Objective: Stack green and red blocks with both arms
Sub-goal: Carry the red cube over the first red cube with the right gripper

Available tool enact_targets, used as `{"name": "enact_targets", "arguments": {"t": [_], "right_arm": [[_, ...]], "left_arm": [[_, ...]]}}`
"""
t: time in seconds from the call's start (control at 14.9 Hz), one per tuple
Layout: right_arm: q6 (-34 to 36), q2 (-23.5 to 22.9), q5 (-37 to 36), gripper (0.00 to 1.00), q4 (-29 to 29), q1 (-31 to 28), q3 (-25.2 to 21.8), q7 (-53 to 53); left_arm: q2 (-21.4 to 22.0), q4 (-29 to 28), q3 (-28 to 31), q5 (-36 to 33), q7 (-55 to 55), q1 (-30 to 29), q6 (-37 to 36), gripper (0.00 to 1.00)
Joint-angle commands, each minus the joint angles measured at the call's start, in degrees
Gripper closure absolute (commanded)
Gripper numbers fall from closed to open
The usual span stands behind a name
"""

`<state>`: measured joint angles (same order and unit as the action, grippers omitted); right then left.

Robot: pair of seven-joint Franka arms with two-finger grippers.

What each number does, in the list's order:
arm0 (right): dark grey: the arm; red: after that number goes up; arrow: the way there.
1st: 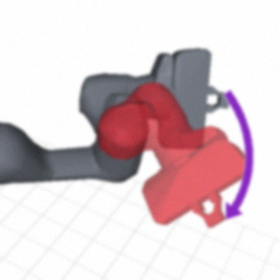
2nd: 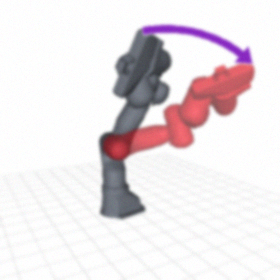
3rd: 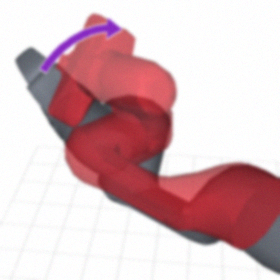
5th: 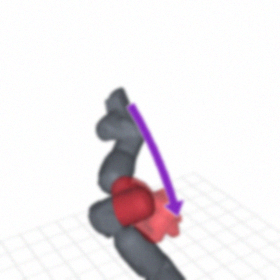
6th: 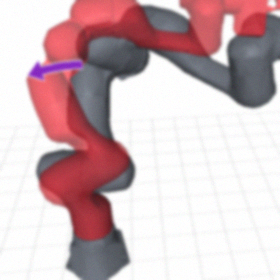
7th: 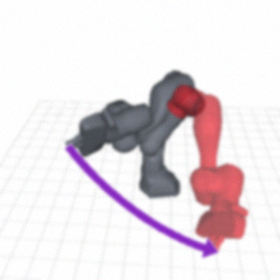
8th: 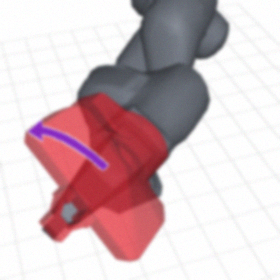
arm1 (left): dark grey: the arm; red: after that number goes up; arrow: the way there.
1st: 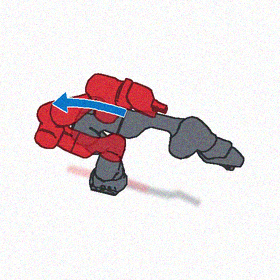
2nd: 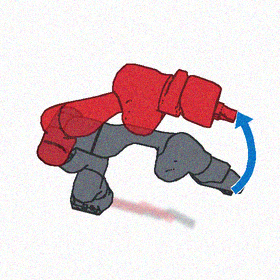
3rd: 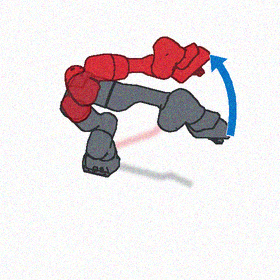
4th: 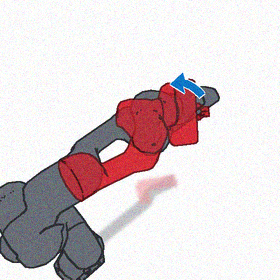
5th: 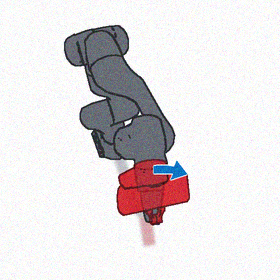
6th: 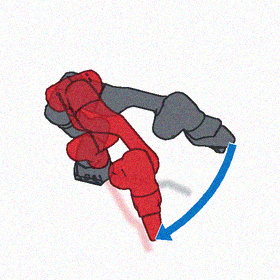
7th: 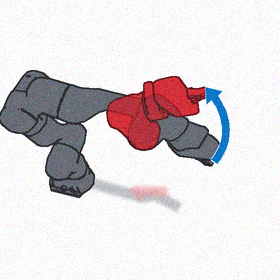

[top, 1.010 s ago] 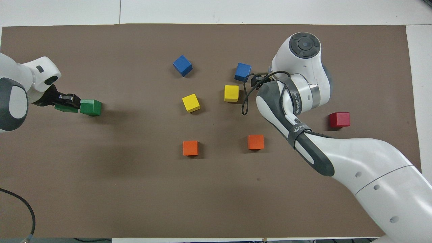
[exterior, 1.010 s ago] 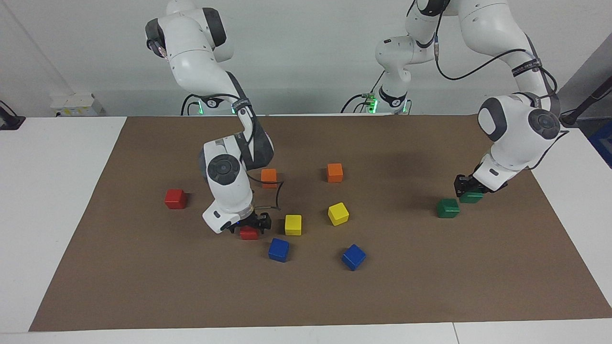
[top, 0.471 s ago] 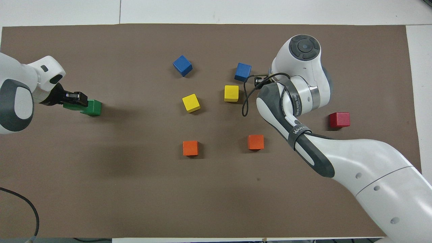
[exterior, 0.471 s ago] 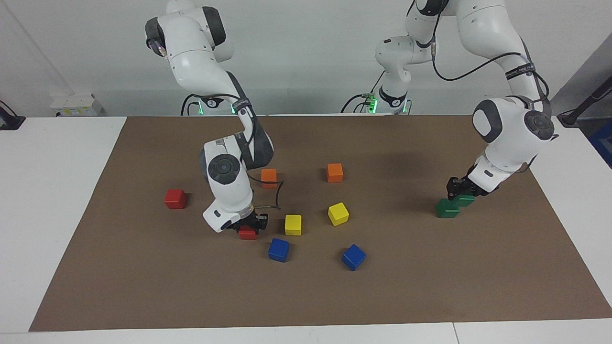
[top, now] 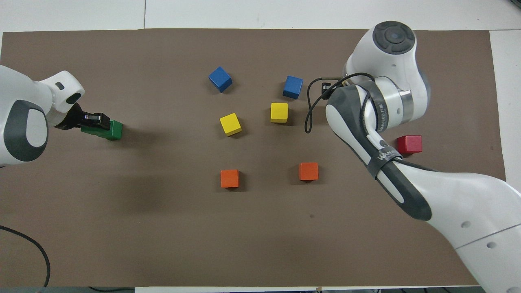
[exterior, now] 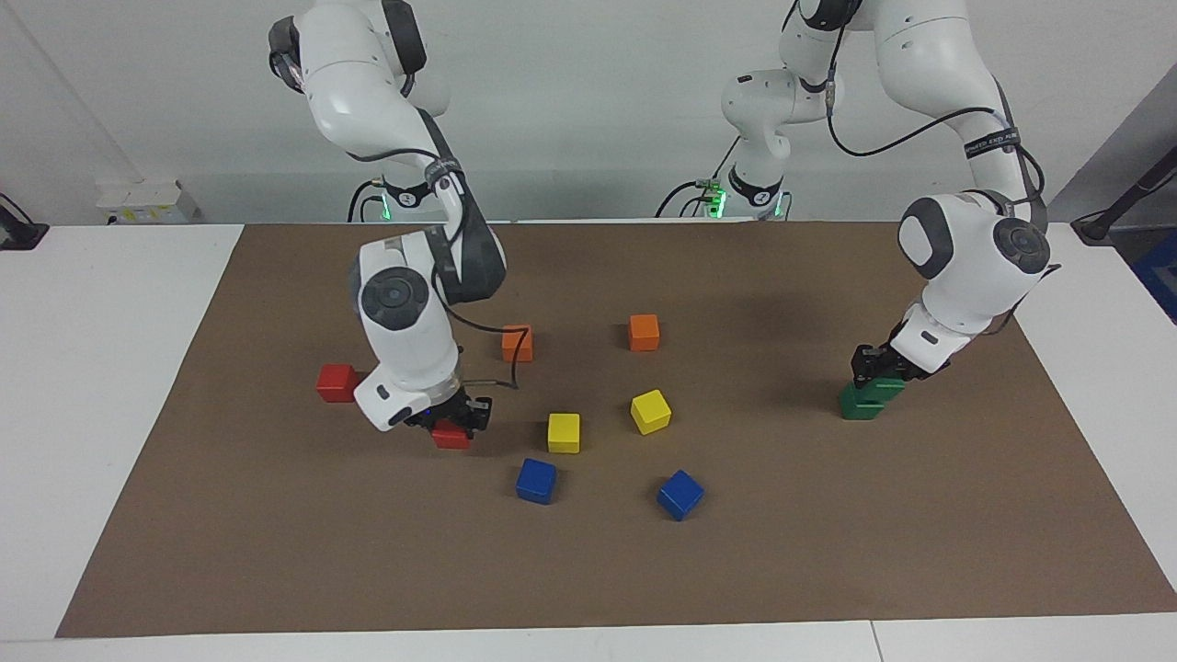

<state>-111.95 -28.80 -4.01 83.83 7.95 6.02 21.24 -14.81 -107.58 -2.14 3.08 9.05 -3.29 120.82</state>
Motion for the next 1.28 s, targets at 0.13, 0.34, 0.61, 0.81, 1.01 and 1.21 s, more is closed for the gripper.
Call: {"name": "enact_targets", "arguments": {"t": [0.13,0.34,0.61,0.81,1.01,1.21], "right_arm": [[5.7,8.8,-0.3,1.0,4.9,-6.2,0.6,-10.2],[6.4,15.1,-0.2,1.0,13.8,-9.4,0.6,-15.4],[5.6,19.7,0.1,1.0,20.4,-12.1,0.7,-17.9],[0.5,22.6,0.1,1.0,26.6,-14.4,0.7,-20.4],[-3.6,23.4,0.2,1.0,29.6,-16.7,0.7,-22.4],[-4.1,23.4,0.3,1.0,29.8,-17.2,0.7,-22.2]], "left_arm": [[1.4,-1.9,0.6,0.7,-4.0,0.7,1.7,1.0],[1.4,-2.0,0.6,0.5,-4.0,0.4,1.6,1.0],[0.7,-2.0,0.6,0.5,-4.0,0.6,2.5,1.0],[0.7,-2.8,0.6,0.5,-4.0,0.6,3.1,1.0],[0.6,-3.0,0.6,0.4,-4.0,0.6,3.8,1.0],[0.6,-3.3,0.6,0.5,-4.2,0.7,4.2,1.0]]}}
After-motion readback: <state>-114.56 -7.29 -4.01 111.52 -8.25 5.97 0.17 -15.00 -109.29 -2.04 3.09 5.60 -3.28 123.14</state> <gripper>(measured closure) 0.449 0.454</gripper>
